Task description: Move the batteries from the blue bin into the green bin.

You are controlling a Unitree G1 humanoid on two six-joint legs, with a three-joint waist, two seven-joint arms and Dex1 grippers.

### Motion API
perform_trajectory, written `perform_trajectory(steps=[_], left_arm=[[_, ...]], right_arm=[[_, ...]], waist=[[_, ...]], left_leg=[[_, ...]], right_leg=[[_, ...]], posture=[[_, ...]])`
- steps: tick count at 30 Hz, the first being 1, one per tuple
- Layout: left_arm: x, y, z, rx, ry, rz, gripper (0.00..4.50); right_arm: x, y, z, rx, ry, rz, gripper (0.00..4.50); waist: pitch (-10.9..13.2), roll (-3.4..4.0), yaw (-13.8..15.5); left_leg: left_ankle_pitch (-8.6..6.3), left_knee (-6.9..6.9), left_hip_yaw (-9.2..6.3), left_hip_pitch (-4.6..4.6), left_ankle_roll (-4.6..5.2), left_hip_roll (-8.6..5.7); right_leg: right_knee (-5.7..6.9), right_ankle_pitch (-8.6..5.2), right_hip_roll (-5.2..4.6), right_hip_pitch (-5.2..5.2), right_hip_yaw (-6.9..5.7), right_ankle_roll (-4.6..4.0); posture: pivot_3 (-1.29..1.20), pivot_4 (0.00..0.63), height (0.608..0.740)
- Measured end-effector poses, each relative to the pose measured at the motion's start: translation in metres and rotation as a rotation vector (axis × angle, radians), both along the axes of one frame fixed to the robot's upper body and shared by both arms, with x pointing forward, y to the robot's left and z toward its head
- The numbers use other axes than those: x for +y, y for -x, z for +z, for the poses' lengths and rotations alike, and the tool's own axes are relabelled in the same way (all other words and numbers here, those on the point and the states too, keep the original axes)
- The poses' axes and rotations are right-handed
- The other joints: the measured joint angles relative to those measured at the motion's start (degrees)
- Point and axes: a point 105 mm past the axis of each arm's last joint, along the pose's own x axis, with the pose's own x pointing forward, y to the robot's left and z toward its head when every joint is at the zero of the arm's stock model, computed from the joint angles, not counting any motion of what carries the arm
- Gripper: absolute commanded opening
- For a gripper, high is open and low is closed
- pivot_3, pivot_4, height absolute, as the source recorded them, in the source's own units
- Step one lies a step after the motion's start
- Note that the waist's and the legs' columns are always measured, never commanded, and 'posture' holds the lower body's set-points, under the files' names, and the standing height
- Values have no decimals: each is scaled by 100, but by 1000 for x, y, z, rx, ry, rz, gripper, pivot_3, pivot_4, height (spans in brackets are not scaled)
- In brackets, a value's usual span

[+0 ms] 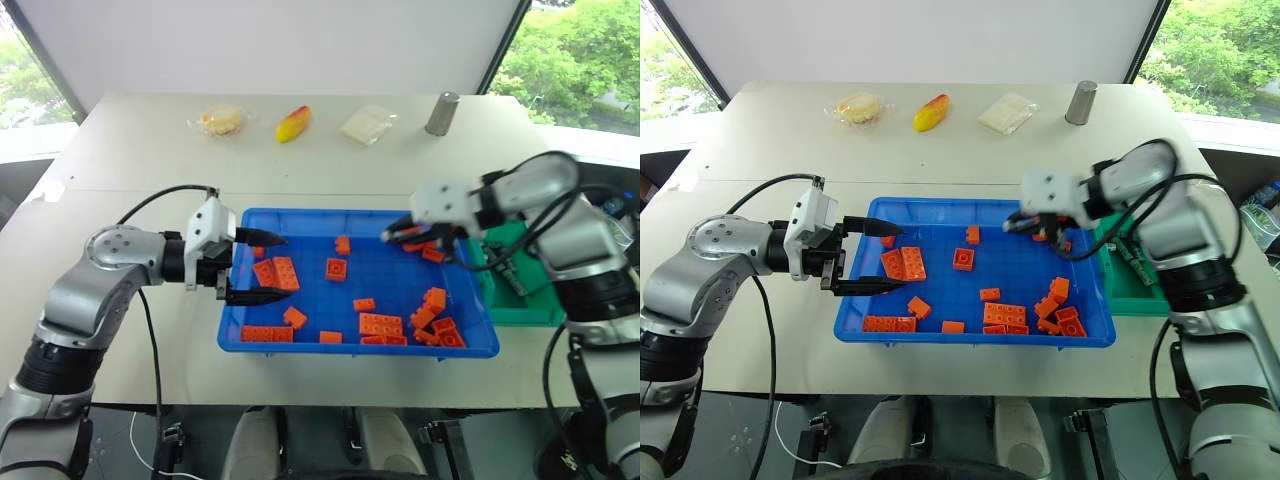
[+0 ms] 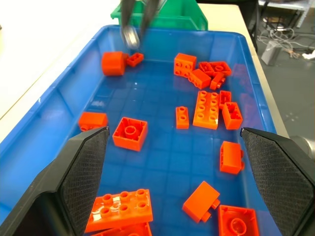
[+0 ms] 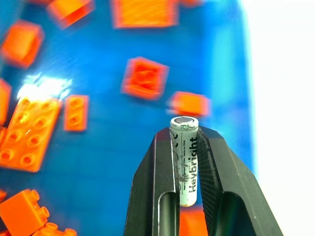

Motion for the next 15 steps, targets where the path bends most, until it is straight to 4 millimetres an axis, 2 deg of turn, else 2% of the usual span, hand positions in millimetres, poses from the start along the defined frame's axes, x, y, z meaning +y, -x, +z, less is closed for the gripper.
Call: perform_trajectory(steps=[2,6,9,11,15], left_arm=[[3,-1,0,2,1,10,4500],[6,-4,0,7,7,27,4500],[11,-7,1,11,18,58,4500],[13,-9,2,15,30,76,4500],[13,-8,3,32,40,77,4500]], right_arm=[[-27,1,13,18,-110,-175,13],[-64,7,14,62,-223,-392,13],[-85,20,-4,93,-227,-492,13],[-92,23,-17,116,-219,-530,13],[-108,20,-30,99,-242,-625,1995]], waist=[[0,0,-4],[0,0,-29],[0,0,-21],[0,0,-45],[0,0,-47]], left_leg=[[0,0,0,-2,0,0],[-1,-3,1,-1,1,0],[-1,-6,-4,-1,1,0],[-1,-6,0,1,1,0],[-1,-4,2,2,1,-1]], right_leg=[[-2,0,0,-1,0,-1],[-2,0,2,-3,2,-1],[-3,0,7,-3,1,1],[-2,0,7,-4,6,2],[-3,0,7,-3,9,1]], posture=[[0,150,740],[0,150,740],[0,150,740],[0,150,740],[0,150,740]])
